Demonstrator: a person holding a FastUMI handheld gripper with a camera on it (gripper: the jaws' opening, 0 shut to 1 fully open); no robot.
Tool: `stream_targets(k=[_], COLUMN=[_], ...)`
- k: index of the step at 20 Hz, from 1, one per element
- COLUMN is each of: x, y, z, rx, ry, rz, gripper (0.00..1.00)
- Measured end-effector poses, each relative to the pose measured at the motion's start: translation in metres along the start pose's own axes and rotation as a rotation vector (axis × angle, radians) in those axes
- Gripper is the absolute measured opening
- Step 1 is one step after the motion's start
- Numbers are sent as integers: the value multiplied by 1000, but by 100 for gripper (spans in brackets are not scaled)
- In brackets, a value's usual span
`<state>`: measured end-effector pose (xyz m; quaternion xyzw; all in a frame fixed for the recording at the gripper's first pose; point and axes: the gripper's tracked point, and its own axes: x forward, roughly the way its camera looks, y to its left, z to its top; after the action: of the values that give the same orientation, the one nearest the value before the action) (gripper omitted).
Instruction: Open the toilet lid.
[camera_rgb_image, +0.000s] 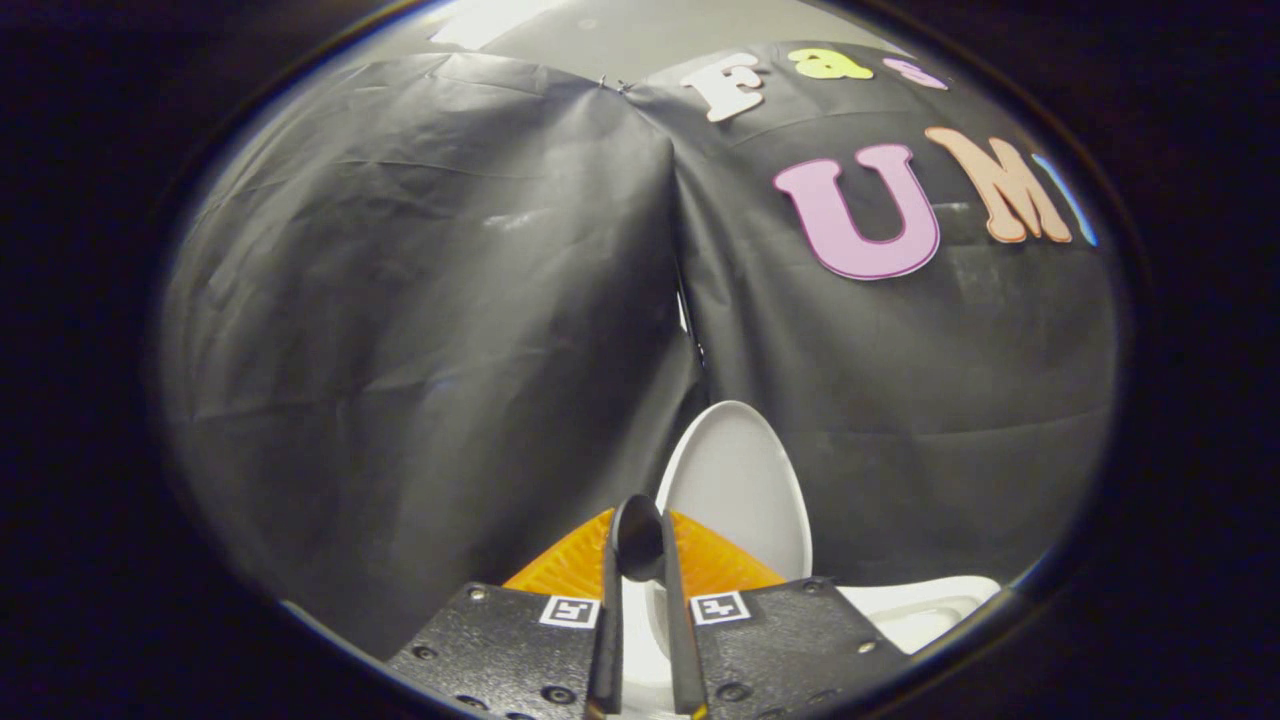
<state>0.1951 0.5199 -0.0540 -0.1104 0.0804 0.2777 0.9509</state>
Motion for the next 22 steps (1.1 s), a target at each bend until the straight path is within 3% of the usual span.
stream_targets(k=[3, 10, 14, 22], x=[-7, -34, -68, -167], y=[-8, -21, -61, -188], z=[3, 32, 54, 49], rx=[-15, -41, -16, -50], ry=[-14, -107, -171, -169], rz=[-7, -22, -122, -386], gripper=[26, 54, 70, 70])
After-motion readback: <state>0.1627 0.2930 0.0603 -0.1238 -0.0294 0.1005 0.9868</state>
